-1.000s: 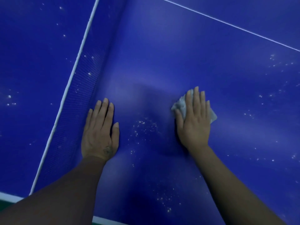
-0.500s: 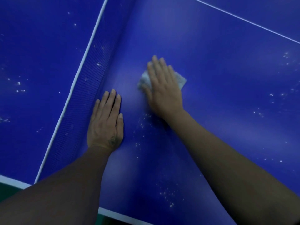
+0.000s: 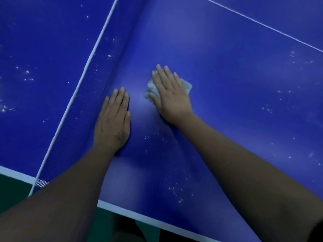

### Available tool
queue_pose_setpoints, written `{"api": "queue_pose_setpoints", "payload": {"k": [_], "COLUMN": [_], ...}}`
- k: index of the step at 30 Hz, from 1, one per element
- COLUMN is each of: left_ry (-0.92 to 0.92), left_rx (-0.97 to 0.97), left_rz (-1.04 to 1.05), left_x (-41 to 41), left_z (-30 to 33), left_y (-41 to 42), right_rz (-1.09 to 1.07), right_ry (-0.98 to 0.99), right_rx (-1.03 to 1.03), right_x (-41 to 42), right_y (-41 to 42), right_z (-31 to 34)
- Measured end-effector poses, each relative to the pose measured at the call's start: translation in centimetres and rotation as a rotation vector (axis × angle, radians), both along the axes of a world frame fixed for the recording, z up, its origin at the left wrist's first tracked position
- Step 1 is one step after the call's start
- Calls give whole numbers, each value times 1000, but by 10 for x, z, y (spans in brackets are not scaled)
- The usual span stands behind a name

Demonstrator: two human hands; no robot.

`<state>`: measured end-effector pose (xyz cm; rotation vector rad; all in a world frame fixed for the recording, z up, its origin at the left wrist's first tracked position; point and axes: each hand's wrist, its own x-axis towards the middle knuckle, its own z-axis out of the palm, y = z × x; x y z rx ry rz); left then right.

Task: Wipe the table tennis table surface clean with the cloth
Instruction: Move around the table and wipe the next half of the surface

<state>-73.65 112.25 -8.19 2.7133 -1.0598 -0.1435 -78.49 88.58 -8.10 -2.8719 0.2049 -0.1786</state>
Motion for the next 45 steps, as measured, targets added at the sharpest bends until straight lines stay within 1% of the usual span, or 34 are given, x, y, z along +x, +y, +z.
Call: {"api": "queue_pose_setpoints", "payload": {"k": [1,4,7,9,13,15,17,20,22,24,25,26,29,30,31,33,36,38,40,41,43,45], "left_ry": [11,48,48,50,44,38,36,28,30,33,32,32,34,34,34,35,35,32,40,46,51,51], "left_rx": [11,24,30,30,16,18,14,33,52,64,69,72,55,46,41,39,54,63,67,66,73,86], "left_rz": [6,81,110,115,116,119,118,110,108,105,102,102,110,112,111,109,107,104,104,107,112,113], "left_x": [-12,-51,-59,-57,-59,-59,-58,-58,-58,-58,-57,-57,-58,-58,-58,-58,-58,-57,-58,-58,-58,-58], "left_z": [1,7,6,5,5,5,4,2,2,1,1,1,2,3,3,3,2,2,2,2,2,1], "left_y": [11,40,45,45,45,44,45,46,46,46,46,46,45,45,45,45,46,45,46,46,46,46], "right_rz": [24,210,357,310,52,33,134,367,496,595,596,547,269,215,210,297,482,600,619,559,364,133], "right_ry": [-14,-1,33,37,26,6,-2,54,117,160,164,159,137,137,134,132,177,177,162,149,108,65], "right_rx": [2,40,13,34,28,13,38,101,106,71,50,46,46,45,53,78,88,9,-38,-30,-4,-12], "right_x": [-8,-50,-75,-64,-5,17,12,-44,-86,-101,-96,-85,-47,-43,-45,-64,-99,-92,-59,-40,-8,-7], "right_y": [8,29,26,17,10,23,41,63,64,52,44,38,30,35,41,56,68,60,41,27,-8,-35], "right_z": [0,2,3,2,1,0,0,3,8,10,9,8,9,9,9,11,16,15,11,9,7,7]}}
